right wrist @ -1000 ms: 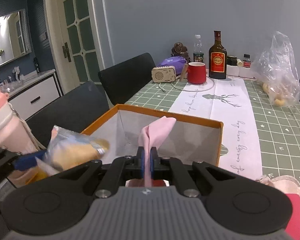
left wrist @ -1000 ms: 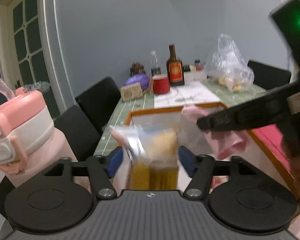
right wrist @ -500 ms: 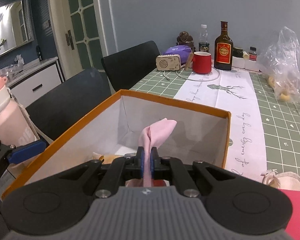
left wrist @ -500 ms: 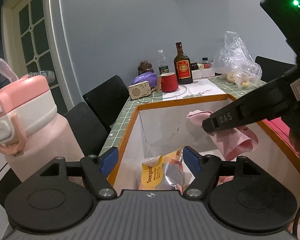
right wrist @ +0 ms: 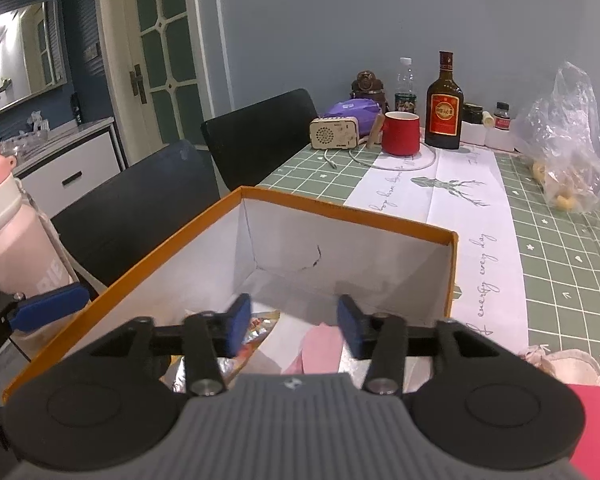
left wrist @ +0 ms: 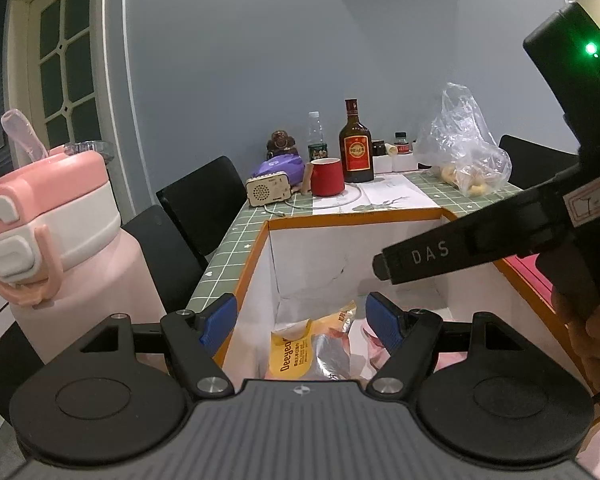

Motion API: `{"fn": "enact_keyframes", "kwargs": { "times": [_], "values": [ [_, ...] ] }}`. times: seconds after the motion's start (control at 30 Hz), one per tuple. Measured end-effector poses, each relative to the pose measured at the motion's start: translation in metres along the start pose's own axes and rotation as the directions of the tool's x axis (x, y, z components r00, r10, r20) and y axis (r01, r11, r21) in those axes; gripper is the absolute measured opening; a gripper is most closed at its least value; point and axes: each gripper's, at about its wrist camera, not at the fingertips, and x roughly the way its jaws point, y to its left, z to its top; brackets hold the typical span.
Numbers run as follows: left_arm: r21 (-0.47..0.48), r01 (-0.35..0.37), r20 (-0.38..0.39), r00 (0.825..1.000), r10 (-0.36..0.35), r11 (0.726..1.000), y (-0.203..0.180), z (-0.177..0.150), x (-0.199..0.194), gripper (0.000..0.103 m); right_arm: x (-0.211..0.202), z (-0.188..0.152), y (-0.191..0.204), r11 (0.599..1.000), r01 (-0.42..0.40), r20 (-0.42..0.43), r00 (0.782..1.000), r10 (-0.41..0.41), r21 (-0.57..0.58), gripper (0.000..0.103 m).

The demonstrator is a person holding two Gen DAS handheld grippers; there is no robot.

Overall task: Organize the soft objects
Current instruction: 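Open the left tool over the box while the right tool drops the pink strip inside, then move both tools back to the pile, right tool toward the brown sponge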

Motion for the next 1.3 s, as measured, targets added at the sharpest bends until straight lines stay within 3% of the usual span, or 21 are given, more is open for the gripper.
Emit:
{"fn": "enact_keyframes", "kwargs": {
  "times": [0.07,0.3,0.43,0.6,0.8,0.9,1.1,1.2,1.3],
  "values": [
    [-0.002,0.005,0.005,1.000,-0.005,1.000,0.000,0.000,-0.001,0.086,0.000,0.001,-0.002,1.000,-0.004,0.001,1.000,0.004,0.011,0.066],
    [0.019,0.043,0.067,0.997,-0.044,0.999,-0.005,-0.002,-0.011,0.086,-0.005,0.003,-0.004,1.000,-0.008,0.000,1.000,0.008,0.023,0.069],
    [-0.014,0.076,0.089,0.993,-0.074,0.997,-0.003,-0.002,-0.013,0.086,-0.043,0.011,-0.010,0.998,-0.035,0.084,0.996,0.030,0.052,0.070],
    [-0.031,0.088,0.118,0.989,-0.084,0.996,-0.003,-0.002,-0.018,0.086,-0.099,0.014,-0.011,0.997,-0.065,0.209,0.976,0.056,0.039,0.084],
    [-0.050,0.094,0.134,0.987,-0.087,0.994,-0.005,-0.003,-0.018,0.086,-0.137,-0.002,-0.014,0.996,-0.081,0.271,0.960,0.066,0.044,0.085],
    [-0.068,0.106,0.156,0.983,-0.094,0.992,-0.005,-0.004,-0.022,0.086,-0.153,-0.022,-0.027,0.995,-0.094,0.255,0.963,0.082,0.037,0.085],
    [-0.036,0.131,0.193,0.974,-0.122,0.991,-0.009,-0.002,-0.036,0.086,-0.181,-0.080,-0.081,0.998,0.066,0.272,0.960,-0.069,0.022,0.091],
    [-0.015,0.147,0.197,0.970,-0.141,0.989,-0.015,0.002,-0.046,0.086,-0.185,-0.104,-0.128,0.977,0.134,0.227,0.959,-0.170,0.164,0.091],
    [-0.029,0.161,0.188,0.970,-0.153,0.986,-0.020,0.008,-0.063,0.086,-0.192,-0.122,-0.162,0.953,0.124,0.261,0.945,-0.199,0.278,0.091]
  ]
}}
